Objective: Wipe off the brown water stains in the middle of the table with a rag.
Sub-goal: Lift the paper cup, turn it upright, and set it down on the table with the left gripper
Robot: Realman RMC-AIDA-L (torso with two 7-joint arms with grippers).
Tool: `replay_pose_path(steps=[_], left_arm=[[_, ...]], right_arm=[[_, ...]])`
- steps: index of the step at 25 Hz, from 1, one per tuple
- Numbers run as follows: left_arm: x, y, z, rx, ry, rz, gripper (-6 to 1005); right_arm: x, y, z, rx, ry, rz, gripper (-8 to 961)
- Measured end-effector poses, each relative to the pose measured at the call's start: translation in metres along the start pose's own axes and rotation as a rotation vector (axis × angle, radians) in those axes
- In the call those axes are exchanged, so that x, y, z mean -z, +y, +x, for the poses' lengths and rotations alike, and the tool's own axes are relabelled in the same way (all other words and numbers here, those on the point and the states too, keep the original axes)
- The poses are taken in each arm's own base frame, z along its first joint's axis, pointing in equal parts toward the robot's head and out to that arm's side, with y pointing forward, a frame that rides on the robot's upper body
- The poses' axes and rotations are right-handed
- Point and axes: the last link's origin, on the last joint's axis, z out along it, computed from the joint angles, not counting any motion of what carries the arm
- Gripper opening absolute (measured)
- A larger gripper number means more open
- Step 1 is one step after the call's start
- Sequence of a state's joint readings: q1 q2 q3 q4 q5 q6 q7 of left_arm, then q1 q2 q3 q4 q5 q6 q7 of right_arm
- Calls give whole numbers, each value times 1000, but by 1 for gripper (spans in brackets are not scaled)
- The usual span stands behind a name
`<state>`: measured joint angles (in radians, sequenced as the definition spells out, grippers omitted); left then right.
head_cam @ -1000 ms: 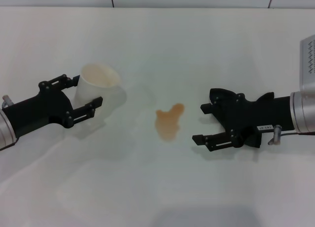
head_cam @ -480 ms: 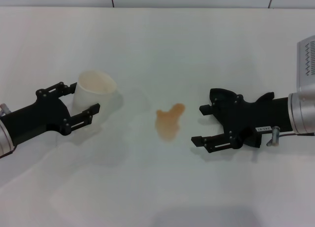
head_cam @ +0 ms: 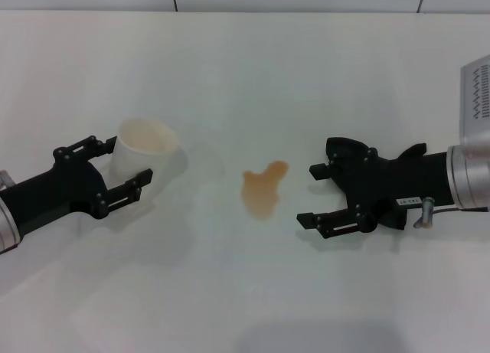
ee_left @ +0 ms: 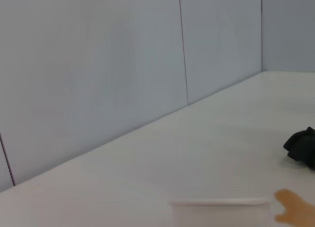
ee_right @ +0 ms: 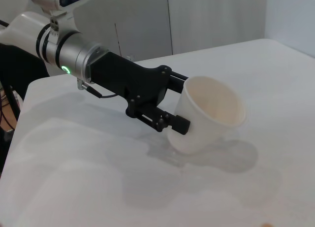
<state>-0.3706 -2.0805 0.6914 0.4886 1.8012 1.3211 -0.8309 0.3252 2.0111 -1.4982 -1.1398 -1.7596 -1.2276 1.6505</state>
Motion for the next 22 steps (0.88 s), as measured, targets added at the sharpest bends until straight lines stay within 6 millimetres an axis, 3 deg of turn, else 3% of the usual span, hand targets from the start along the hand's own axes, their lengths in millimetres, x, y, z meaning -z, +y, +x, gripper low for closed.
replay_pose_path(steps=[12,22], left_arm=[[2,6,-9,33,-23,5,797],[20,11,-15,49,-5,22,813]], right_arm=[[-1,0,1,17,5,2,811],[-4,4,0,22,12,-15,812]])
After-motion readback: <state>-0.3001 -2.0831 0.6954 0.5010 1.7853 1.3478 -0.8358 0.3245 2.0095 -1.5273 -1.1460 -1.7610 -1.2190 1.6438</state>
